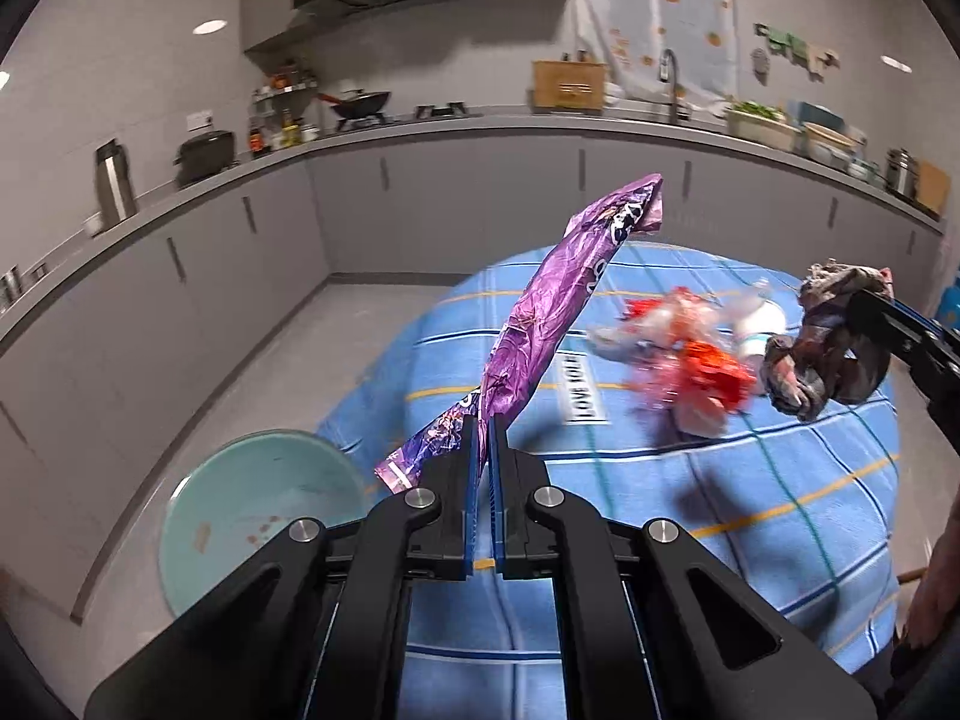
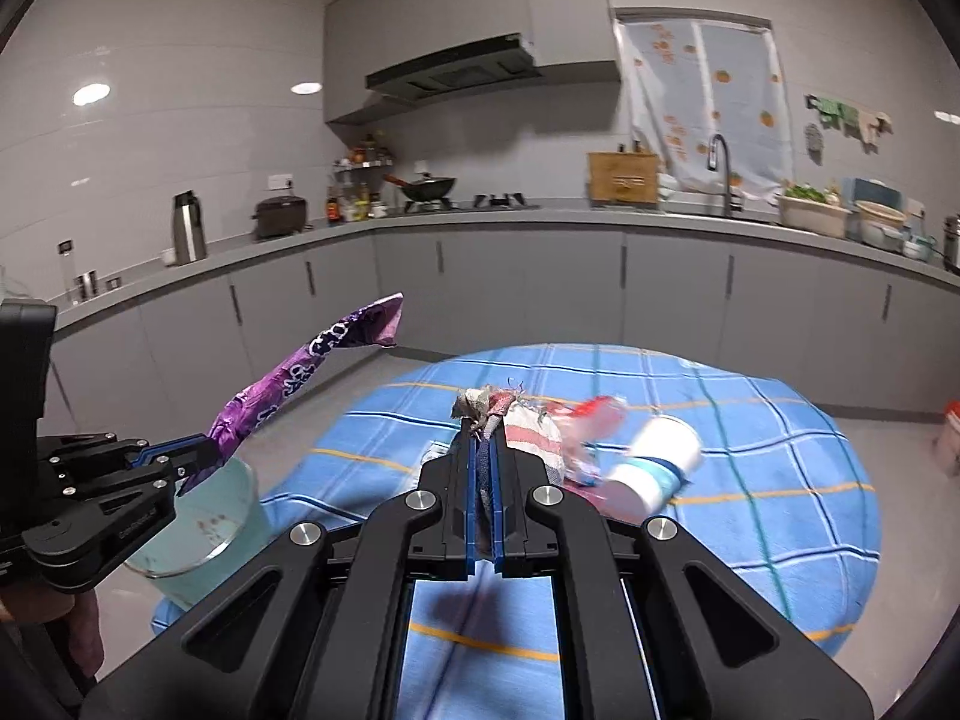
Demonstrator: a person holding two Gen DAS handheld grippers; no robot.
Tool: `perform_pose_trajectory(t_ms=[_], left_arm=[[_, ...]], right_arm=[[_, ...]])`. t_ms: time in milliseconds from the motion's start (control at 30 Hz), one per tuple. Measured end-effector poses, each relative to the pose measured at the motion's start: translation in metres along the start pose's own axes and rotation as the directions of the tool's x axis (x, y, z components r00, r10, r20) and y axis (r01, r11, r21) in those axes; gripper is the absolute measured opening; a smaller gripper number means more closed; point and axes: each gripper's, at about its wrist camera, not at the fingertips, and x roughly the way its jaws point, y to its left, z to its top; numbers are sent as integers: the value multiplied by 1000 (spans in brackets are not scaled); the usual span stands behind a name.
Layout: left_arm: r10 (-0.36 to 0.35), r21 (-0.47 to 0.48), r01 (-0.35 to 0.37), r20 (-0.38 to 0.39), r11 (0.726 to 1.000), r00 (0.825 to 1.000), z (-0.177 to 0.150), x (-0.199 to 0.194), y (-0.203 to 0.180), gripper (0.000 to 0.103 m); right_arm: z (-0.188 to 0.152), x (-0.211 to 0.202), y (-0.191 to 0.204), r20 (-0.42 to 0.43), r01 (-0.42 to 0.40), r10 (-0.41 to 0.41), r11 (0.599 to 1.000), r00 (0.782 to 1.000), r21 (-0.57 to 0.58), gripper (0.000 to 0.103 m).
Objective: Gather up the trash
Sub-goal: 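Carry the purple wrapper and striped cloth over the bucket with both tools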
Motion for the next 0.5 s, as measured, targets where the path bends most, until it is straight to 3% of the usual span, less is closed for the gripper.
perform_pose_trajectory(t_ms=[500], left_arm=[[107,-94,-107,-6,990,994,-9,-9,60,4]], right_arm=[[16,15,61,0,-140,141,987,990,-73,5]])
